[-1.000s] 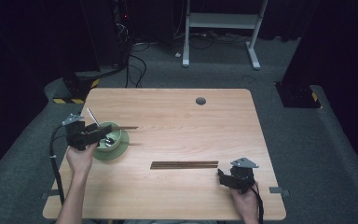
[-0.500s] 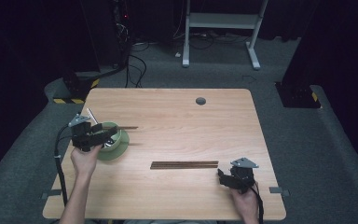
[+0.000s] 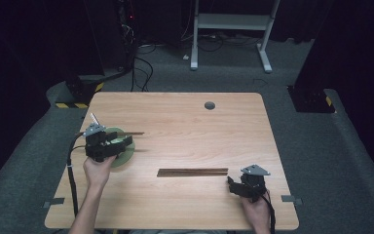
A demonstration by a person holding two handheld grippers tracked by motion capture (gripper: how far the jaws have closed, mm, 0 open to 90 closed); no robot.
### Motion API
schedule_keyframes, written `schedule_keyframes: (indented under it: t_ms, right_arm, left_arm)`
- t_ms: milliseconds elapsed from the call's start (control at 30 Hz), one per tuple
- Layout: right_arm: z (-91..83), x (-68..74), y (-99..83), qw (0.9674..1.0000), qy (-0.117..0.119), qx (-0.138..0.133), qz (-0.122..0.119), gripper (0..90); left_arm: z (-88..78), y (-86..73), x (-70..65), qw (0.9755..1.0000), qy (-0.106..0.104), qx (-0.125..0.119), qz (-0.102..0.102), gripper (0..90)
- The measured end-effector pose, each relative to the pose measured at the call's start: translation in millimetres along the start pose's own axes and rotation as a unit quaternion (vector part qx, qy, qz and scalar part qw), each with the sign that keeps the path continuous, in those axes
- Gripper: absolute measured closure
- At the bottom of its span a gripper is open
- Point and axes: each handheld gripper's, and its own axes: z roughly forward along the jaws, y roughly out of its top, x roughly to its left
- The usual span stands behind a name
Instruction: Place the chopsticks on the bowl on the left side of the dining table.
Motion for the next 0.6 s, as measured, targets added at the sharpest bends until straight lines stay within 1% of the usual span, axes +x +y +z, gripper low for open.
schedule_keyframes:
  t_ms: [100,267,600]
  right_arm:
    - [0.0,0.0,0.0,1.0000,0.000,0.000,0.000,22.1]
    - [0.0,0.0,0.0,1.0000,0.000,0.000,0.000,22.1]
    - [0.0,0.0,0.0,1.0000,0.000,0.000,0.000,22.1]
  left_arm:
    - [0.8,-1.3,-0.7,1.0000,-0.001,-0.002,-0.001,27.5]
    - [1.5,-2.5,-3.5,1.0000,-0.003,-0.003,0.003,27.8]
    - [9.6,-4.4,-17.1,0.9998,-0.018,0.001,0.012,27.7]
